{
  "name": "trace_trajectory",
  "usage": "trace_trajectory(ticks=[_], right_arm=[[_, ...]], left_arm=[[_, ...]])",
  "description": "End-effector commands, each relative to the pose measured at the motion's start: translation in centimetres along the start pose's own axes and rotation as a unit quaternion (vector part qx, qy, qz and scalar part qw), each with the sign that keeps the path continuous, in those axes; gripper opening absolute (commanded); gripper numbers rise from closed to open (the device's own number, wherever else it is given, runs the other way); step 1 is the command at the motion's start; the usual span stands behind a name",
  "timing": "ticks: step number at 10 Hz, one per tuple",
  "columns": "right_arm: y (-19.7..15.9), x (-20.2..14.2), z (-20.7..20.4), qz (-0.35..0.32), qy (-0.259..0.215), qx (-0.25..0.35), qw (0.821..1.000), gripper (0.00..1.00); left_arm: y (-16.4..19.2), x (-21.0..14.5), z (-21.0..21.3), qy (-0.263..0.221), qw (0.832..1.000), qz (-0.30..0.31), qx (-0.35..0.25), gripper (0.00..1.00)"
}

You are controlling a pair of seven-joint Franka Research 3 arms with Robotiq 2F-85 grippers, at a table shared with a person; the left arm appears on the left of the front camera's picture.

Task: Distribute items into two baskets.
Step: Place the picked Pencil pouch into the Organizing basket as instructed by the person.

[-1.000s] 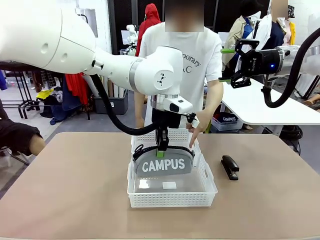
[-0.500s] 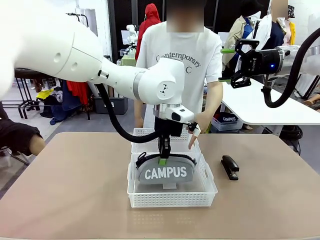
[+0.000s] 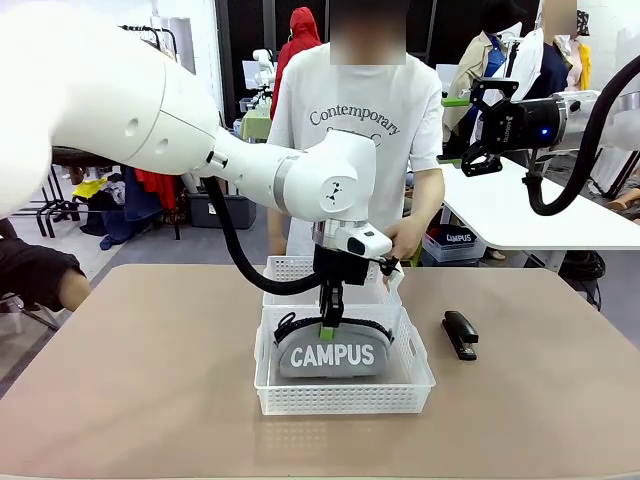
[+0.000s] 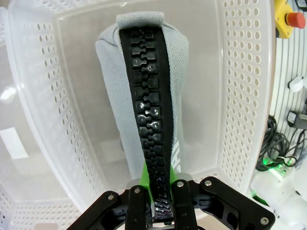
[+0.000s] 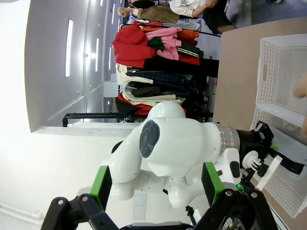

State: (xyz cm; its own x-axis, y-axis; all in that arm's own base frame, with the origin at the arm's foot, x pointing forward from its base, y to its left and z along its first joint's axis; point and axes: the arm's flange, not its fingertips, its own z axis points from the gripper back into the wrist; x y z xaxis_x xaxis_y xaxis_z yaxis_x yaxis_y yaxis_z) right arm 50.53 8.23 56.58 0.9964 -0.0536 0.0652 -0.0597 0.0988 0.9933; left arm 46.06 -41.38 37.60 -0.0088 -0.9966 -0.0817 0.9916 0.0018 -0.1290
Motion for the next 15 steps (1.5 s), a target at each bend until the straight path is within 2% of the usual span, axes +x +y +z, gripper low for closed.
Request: trace_trajectory(ticks=[1,5,6,15], right_arm=[[0.2,0.0,0.0,0.001,0.000,0.001,1.000,1.00],[0.2,0.0,0.0,0.001,0.000,0.001,1.000,1.00],[0.2,0.0,0.0,0.001,0.000,0.001,1.000,1.00],[0.2,0.0,0.0,0.001,0.000,0.001,1.000,1.00]], left_arm=[[0.3,0.2,0.3,0.006,1.000,-0.014,-0.003,0.17],[0.1,0.2,0.5,0.004,1.000,-0.008,0.001,0.96],[0.0,0.1,0.8,0.008,1.000,-0.007,0.006,1.00],[-1.3,0.0,2.6,-0.010,1.000,-0.022,0.019,1.00]])
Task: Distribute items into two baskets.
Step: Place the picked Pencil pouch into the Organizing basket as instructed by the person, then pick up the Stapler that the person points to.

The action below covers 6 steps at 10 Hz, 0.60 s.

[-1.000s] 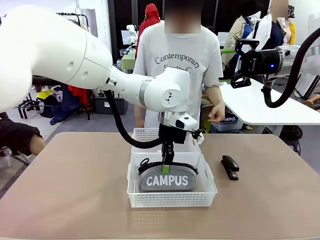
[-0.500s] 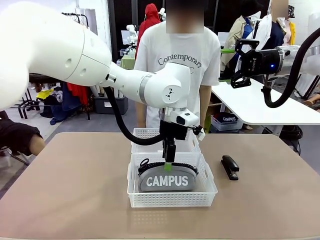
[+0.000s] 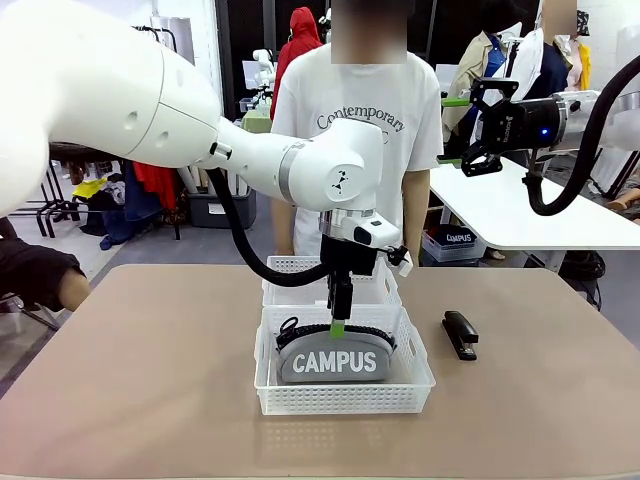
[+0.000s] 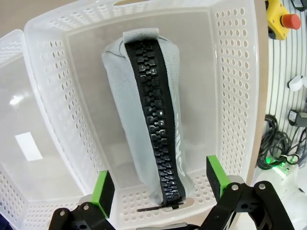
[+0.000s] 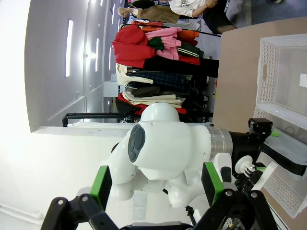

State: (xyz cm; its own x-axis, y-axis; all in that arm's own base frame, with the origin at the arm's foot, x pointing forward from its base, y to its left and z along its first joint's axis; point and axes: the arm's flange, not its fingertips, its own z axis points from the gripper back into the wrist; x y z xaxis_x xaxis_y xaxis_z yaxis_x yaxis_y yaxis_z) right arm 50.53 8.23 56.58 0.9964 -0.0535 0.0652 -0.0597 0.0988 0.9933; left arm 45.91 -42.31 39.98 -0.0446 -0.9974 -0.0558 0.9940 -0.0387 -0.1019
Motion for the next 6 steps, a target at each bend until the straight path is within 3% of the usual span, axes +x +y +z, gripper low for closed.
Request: trace_trajectory(ticks=[1,6], right_arm=[[0.21,0.01,-0.01,0.001,0.000,0.001,1.000,1.00],[0.21,0.01,-0.01,0.001,0.000,0.001,1.000,1.00]], left_arm=[[-0.86,-0.70,0.50,0.011,1.000,0.005,0.015,1.00],[0.00,0.00,0.00,0.000,1.000,0.000,0.000,1.00]])
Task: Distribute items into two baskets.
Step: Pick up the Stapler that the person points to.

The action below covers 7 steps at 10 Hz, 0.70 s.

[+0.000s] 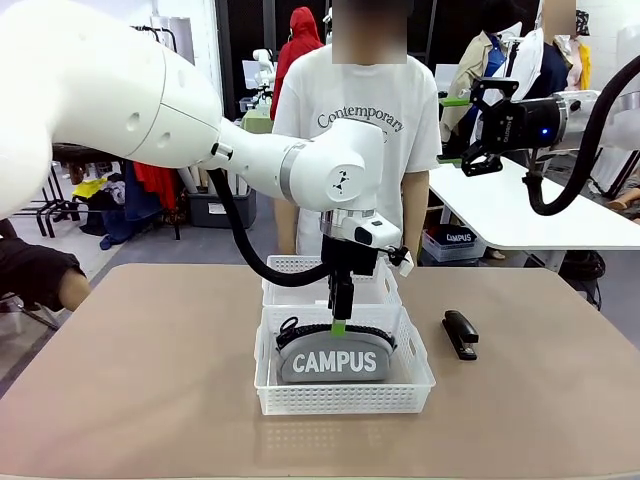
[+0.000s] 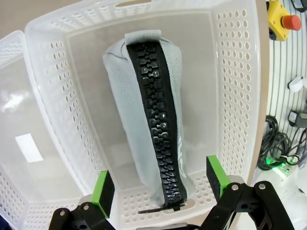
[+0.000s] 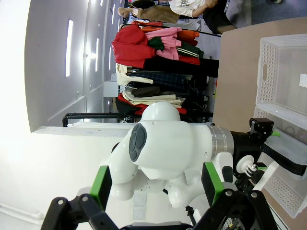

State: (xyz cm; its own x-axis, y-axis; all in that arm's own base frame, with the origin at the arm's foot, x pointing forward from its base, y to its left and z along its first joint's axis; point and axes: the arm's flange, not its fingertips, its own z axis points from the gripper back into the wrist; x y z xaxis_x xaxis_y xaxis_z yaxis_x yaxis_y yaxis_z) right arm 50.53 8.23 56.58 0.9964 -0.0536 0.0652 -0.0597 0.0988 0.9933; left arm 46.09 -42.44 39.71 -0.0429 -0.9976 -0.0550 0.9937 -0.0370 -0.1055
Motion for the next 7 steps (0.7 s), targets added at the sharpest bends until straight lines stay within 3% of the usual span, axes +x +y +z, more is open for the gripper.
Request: trace_trajectory(ticks=[1,2,3,5,7], right_arm=[[0.2,0.0,0.0,0.001,0.000,0.001,1.000,1.00],[0.2,0.0,0.0,0.001,0.000,0.001,1.000,1.00],[0.2,0.0,0.0,0.001,0.000,0.001,1.000,1.00],[0.2,0.0,0.0,0.001,0.000,0.001,1.000,1.00],[0.2,0.0,0.0,0.001,0.000,0.001,1.000,1.00]], left_arm=[[-0.2,-0.1,0.2,0.001,1.000,-0.001,0.002,1.00],[0.0,0.0,0.0,0.000,1.000,0.000,0.000,1.00],[-0.7,0.1,1.1,-0.032,0.999,-0.012,-0.021,1.00],[-2.0,-2.3,4.7,-0.096,0.994,0.007,-0.049,1.00],[-3.7,-4.3,8.6,-0.136,0.989,0.046,-0.034,1.00]])
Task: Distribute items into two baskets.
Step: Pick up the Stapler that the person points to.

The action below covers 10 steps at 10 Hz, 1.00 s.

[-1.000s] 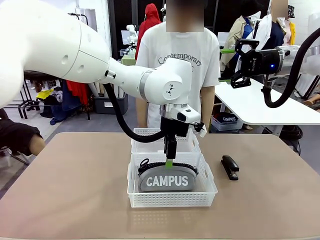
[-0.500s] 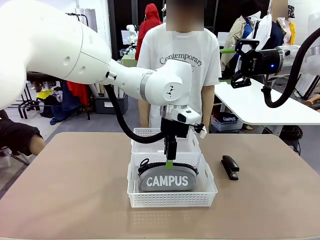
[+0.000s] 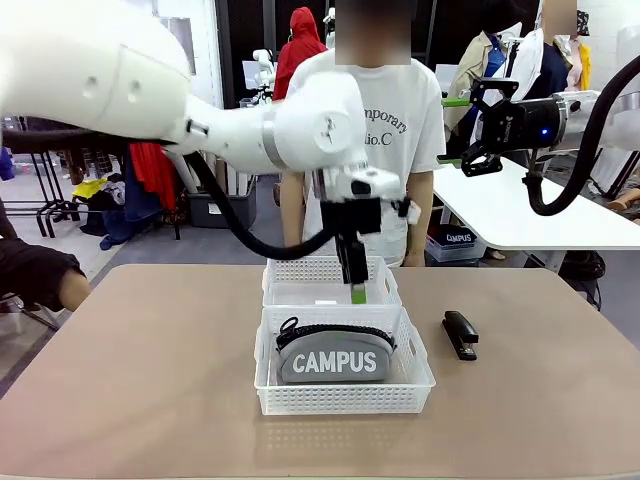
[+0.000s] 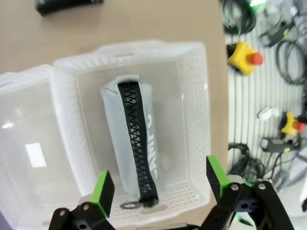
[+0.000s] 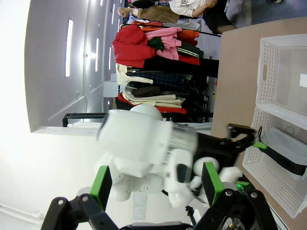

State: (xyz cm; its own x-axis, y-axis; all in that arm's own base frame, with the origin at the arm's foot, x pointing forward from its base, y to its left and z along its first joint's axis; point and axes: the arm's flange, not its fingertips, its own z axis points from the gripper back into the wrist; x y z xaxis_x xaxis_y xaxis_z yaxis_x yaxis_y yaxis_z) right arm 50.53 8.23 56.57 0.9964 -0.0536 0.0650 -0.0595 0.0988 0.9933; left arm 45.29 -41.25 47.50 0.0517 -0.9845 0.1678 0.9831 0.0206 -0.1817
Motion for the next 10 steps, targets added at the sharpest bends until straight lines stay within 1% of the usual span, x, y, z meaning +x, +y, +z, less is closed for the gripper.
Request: trace_trajectory(ticks=[1,2,3,4,6,7,8,9,10], right_arm=[[0.2,0.0,0.0,0.001,0.000,0.001,1.000,1.00],[0.2,0.0,0.0,0.001,0.000,0.001,1.000,1.00],[0.2,0.0,0.0,0.001,0.000,0.001,1.000,1.00],[0.2,0.0,0.0,0.001,0.000,0.001,1.000,1.00],[0.2,0.0,0.0,0.001,0.000,0.001,1.000,1.00],[0.2,0.0,0.0,0.001,0.000,0.001,1.000,1.00],[0.2,0.0,0.0,0.001,0.000,0.001,1.000,1.00],[0.2,0.0,0.0,0.001,0.000,0.001,1.000,1.00],[0.2,0.0,0.0,0.001,0.000,0.001,1.000,1.00]], left_arm=[[-2.9,-2.6,2.9,-0.090,0.996,0.025,-0.001,1.00],[-4.0,-3.0,4.3,-0.098,0.994,0.043,-0.001,1.00],[-5.0,-4.0,5.6,-0.124,0.990,0.069,-0.018,1.00],[-6.0,-5.3,6.8,-0.165,0.983,0.072,-0.041,1.00],[-7.2,-8.9,8.4,-0.191,0.971,0.134,-0.052,1.00],[-7.8,-10.3,8.7,-0.217,0.962,0.154,-0.057,1.00],[-8.1,-11.4,9.1,-0.219,0.959,0.174,-0.053,1.00],[-8.3,-11.4,9.3,-0.215,0.960,0.175,-0.038,1.00],[-8.0,-10.7,9.2,-0.187,0.967,0.170,-0.032,1.00]])
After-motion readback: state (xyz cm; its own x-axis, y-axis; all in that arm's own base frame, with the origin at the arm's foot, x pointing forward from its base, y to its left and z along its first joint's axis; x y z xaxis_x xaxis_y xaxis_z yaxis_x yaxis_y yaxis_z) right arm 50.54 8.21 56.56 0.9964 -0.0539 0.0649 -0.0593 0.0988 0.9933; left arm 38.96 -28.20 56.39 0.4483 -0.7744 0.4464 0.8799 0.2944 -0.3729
